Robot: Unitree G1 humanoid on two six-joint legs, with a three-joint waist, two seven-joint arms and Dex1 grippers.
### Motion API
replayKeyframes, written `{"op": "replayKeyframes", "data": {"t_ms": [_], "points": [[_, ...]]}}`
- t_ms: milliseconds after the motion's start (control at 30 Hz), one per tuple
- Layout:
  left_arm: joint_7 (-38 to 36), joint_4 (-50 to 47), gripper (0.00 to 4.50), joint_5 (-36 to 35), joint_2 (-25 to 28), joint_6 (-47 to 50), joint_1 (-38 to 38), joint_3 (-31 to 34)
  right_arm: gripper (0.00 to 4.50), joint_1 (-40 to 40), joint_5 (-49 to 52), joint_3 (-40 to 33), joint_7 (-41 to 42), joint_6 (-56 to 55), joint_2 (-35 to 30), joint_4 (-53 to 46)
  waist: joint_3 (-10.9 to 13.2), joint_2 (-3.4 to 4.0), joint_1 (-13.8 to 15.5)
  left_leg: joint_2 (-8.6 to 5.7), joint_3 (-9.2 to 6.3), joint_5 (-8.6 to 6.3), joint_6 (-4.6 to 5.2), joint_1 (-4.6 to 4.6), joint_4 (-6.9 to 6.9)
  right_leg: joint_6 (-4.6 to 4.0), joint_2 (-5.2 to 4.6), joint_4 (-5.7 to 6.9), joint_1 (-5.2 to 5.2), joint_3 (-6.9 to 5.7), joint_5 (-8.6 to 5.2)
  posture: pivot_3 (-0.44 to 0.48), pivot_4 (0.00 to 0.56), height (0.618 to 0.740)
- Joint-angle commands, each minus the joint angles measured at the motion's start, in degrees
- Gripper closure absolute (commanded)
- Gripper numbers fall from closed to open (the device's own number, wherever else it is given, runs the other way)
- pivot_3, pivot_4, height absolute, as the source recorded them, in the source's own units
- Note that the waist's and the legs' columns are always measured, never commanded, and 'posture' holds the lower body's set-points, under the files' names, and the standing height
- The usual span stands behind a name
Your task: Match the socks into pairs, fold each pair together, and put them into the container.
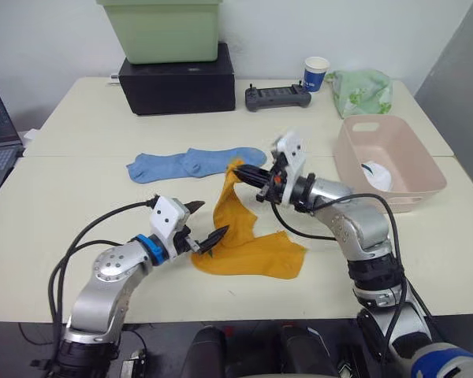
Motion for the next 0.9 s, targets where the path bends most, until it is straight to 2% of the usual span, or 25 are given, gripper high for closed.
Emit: {"op": "replayKeyframes", "data": {"t_ms": [33, 100, 200, 333, 433, 600, 733, 800, 867, 900], "points": [[2.8, -0.3, 0.00, -0.1, -2.2, 1.7, -0.6, -1.2, 4.46, -0.5, 4.4, -3.4, -1.6, 3.2, 0.6, -3.8, 0.0, 0.00, 0.0, -0.02, 0.01, 0.00, 0.00, -0.01, 0.01, 0.00, -0.05, 0.01, 0.00, 0.00, 0.00, 0.000, 0.150, 0.740], [3.6, 0.3, 0.00, 0.5, -2.9, 1.4, -0.8, -1.6, 4.46, -0.6, 6.1, -4.5, -2.5, 4.5, 0.8, -4.5, 0.0, 0.00, 0.0, -0.05, 0.03, 0.00, 0.00, -0.03, 0.01, 0.00, -0.13, 0.02, -0.01, 0.00, 0.00, 0.000, 0.150, 0.740], [3.4, 0.9, 0.59, 1.5, -2.8, 0.4, -1.3, -2.8, 4.50, -0.5, 9.6, -7.7, -4.6, 6.6, 1.8, -5.4, 0.0, 0.00, -0.1, -0.05, 0.03, 0.00, 0.00, -0.03, 0.00, 0.00, -0.13, 0.02, -0.02, 0.00, 0.00, 0.000, 0.150, 0.740], [2.8, 1.0, 1.91, 2.8, -1.3, -1.7, -2.1, -2.5, 4.50, 0.5, 10.9, -8.5, -4.7, 7.2, -0.1, -5.8, 0.0, 0.00, -0.1, -0.04, 0.04, 0.00, 0.00, -0.03, -0.01, 0.00, -0.09, 0.02, -0.04, 0.01, 0.00, 0.000, 0.150, 0.740], [1.5, 3.0, 2.88, 5.4, 2.3, -4.8, -3.0, -2.0, 4.50, 0.7, 12.4, -9.9, -5.4, 7.9, -0.9, -6.5, 0.0, 0.00, -0.1, -0.04, 0.05, 0.00, 0.00, -0.03, -0.02, 0.00, -0.09, 0.00, -0.04, 0.02, 0.00, 0.000, 0.150, 0.740], [1.1, 6.0, 4.48, 7.9, 5.3, -10.6, -7.8, -0.8, 4.50, 2.7, 13.2, -8.8, -5.4, 8.8, -2.9, -8.4, 0.0, 0.01, -0.1, -0.04, 0.06, 0.00, 0.00, -0.05, -0.03, 0.00, -0.05, -0.02, -0.05, 0.01, 0.00, 0.000, 0.150, 0.740], [-1.3, 5.1, 4.48, 7.8, 7.5, -12.7, -8.6, -0.8, 4.50, 4.9, 13.0, -8.7, -5.8, 8.9, -4.1, -9.3, 0.0, 0.01, -0.1, -0.06, 0.11, 0.00, 0.00, -0.09, -0.04, 0.01, -0.05, -0.06, -0.06, 0.06, 0.00, 0.000, 0.150, 0.740], [-1.0, 4.8, 4.48, 10.0, 9.0, -17.3, -8.9, 0.0, 4.50, 5.4, 11.6, -8.6, -6.0, 7.5, -5.1, -8.7, 0.0, 0.01, -0.1, -0.06, 0.15, 0.00, 0.00, -0.09, -0.04, 0.01, -0.05, -0.07, -0.07, 0.07, 0.00, 0.000, 0.150, 0.740], [-0.5, 5.1, 4.48, 9.7, 9.1, -16.4, -9.2, 0.5, 4.50, 5.0, 11.2, -9.1, -6.5, 6.5, -5.0, -7.5, 0.0, 0.02, -0.1, -0.04, 0.14, 0.00, 0.00, -0.11, -0.04, 0.01, -0.06, -0.05, -0.12, 0.08, 0.00, 0.000, 0.150, 0.740], [-0.6, 5.2, 4.48, 7.3, 7.9, -13.5, -9.0, 0.7, 4.50, 4.6, 11.5, -8.9, -6.4, 6.4, -4.9, -7.1, 0.0, 0.02, -0.1, -0.03, 0.13, 0.00, 0.00, -0.10, -0.04, 0.00, -0.06, -0.04, -0.12, 0.07, 0.00, 0.000, 0.150, 0.740]]}}
